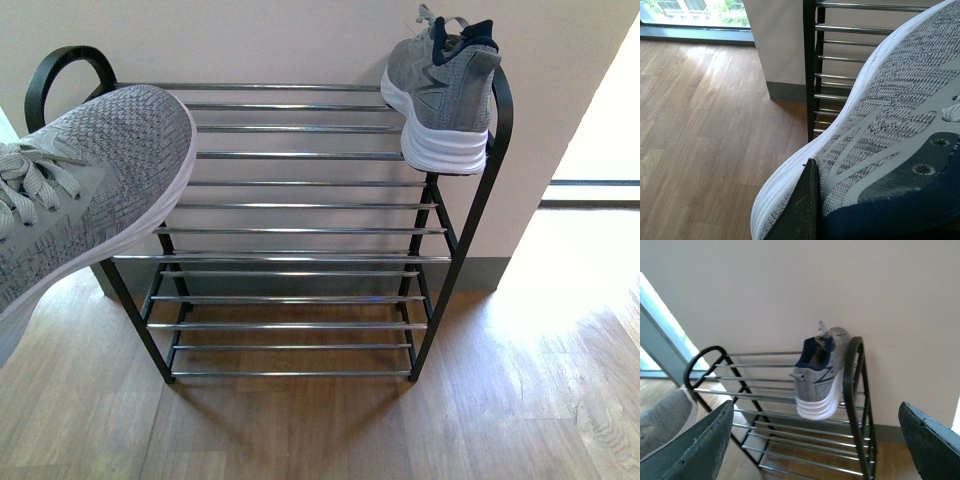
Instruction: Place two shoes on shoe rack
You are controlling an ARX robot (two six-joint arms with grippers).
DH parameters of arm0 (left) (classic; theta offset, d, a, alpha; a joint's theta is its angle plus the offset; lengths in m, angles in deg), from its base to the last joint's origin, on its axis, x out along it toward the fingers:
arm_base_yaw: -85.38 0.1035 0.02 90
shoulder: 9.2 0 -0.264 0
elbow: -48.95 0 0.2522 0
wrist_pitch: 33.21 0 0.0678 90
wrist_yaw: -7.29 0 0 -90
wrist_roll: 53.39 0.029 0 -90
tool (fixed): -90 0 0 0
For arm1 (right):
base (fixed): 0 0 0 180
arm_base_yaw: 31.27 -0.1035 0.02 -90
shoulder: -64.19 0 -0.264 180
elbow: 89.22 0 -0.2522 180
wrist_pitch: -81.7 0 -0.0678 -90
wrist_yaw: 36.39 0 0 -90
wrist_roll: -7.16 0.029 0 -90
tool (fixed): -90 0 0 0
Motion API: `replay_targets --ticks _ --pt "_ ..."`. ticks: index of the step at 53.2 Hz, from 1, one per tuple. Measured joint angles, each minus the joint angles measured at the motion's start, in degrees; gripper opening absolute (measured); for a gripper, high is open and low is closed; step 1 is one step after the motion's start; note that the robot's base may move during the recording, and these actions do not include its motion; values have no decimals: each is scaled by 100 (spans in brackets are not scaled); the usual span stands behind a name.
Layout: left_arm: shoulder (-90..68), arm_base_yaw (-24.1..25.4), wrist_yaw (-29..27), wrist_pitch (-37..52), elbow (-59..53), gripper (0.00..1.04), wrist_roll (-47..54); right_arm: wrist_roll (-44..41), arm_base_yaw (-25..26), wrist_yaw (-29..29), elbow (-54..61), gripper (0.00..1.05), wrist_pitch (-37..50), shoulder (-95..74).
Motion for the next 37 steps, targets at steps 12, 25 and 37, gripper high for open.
replay_targets --ticks 12,25,37 --pt "0 0 4 0 0 2 -2 57 369 72 505 96 625 79" --pt "2 0 -13 0 0 2 -2 -953 -262 1637 1134 62 431 800" --pt "2 0 -7 0 0 2 0 -1165 -887 2245 1792 22 354 1510"
